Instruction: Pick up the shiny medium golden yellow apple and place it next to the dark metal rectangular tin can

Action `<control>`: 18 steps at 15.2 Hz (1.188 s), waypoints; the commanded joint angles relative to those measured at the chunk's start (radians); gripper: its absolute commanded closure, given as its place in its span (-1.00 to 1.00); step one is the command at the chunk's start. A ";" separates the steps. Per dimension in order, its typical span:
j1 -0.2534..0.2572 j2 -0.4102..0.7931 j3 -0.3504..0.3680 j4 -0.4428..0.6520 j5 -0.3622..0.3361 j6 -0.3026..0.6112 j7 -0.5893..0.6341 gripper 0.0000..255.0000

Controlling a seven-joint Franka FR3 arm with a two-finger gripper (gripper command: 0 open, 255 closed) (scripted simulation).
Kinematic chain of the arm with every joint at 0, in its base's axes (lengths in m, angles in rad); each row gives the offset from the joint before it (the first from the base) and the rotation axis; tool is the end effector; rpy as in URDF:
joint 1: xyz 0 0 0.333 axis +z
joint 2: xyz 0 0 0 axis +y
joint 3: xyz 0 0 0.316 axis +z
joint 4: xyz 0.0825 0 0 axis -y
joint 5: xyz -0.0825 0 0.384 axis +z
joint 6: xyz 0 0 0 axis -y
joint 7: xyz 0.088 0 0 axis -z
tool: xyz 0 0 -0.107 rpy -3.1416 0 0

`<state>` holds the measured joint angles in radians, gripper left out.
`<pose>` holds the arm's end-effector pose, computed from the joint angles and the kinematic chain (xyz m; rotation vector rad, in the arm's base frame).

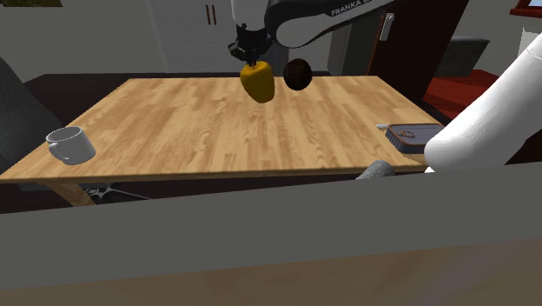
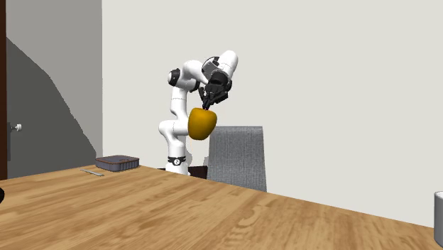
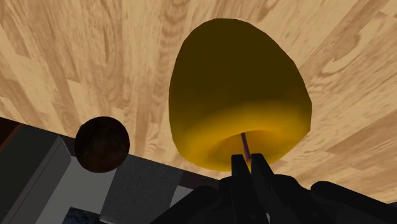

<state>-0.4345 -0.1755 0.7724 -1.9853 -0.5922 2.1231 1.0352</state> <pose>0.5184 0.1798 0.5553 2.5951 -0.5731 0.8385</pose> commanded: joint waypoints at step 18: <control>0.069 -0.466 -0.524 -0.506 0.216 0.294 -0.509 1.00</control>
<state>-0.3625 -0.6340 0.2785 -2.4820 -0.3752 2.4051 0.5582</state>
